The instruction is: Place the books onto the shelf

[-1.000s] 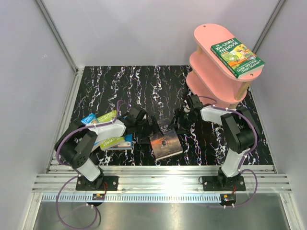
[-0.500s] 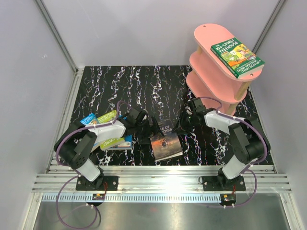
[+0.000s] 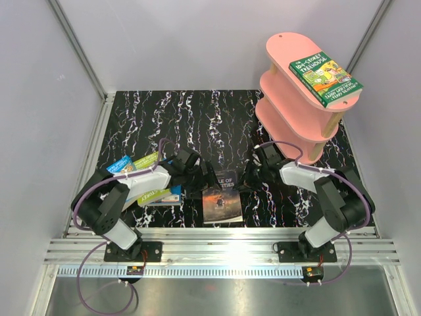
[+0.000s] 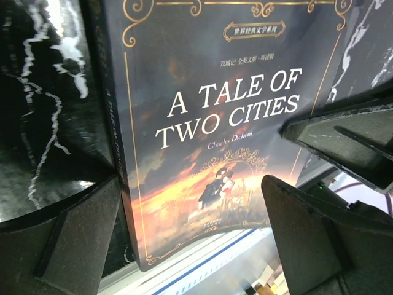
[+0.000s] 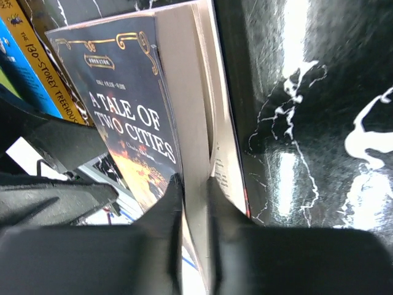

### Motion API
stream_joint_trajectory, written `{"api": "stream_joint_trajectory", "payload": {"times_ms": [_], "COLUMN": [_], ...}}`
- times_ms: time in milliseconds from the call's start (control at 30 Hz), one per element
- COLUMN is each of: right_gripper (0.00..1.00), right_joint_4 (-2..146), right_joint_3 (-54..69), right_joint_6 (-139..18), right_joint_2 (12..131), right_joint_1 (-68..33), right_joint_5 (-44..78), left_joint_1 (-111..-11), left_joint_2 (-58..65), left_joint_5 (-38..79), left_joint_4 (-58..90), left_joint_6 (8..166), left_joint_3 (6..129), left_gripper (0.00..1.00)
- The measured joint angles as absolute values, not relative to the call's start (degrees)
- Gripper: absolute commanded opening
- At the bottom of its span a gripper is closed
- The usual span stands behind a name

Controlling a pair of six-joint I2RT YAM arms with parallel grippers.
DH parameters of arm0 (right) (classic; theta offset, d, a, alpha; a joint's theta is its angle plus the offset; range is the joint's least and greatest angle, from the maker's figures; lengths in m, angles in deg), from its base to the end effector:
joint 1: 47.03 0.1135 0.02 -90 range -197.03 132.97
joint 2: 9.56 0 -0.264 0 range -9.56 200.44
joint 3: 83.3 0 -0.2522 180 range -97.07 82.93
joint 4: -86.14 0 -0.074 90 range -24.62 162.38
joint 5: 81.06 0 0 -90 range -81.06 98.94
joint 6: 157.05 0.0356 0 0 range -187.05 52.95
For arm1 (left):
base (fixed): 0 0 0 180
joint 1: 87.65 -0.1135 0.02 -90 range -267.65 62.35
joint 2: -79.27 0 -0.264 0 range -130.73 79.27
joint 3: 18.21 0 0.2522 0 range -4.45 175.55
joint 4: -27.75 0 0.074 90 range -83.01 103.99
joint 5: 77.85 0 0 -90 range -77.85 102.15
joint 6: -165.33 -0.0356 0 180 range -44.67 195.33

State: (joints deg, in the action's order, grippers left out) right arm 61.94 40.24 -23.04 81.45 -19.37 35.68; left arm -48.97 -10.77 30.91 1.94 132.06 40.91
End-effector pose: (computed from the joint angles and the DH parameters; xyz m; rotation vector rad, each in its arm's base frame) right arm 0.2470 0.1475 0.1440 0.2138 2.7970 0.9976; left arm 0.2236 -0.1937 0.1579 -0.3067 2.8235 -0.9422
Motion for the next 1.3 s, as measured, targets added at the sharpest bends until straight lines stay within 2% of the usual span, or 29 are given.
{"api": "stream_joint_trajectory", "payload": {"times_ms": [33,367,733,1300], "right_gripper": [0.0,0.0,0.0,0.0], "right_joint_4": [62.22,59.54,49.88,47.21], "right_joint_3": [40.5,40.81,33.66,33.46], "right_joint_6": [-22.83,-20.33,-16.62,-7.72], "right_joint_2": [81.27,74.78,61.05,49.71], "right_joint_1": [-19.22,-16.59,-15.3,-14.91], "right_joint_5": [35.66,35.51,33.72,33.43], "left_joint_1": [-48.97,-48.77,-49.54,-56.12], "left_joint_2": [-10.59,-6.88,6.87,12.97], "left_joint_5": [30.56,29.84,29.71,29.51], "left_joint_4": [1.56,0.28,-1.63,-5.41], "left_joint_6": [131.84,130.48,127.79,124.84], "left_joint_3": [40.89,38.84,40.08,41.22], "left_gripper": [0.98,0.99,0.99,0.99]}}
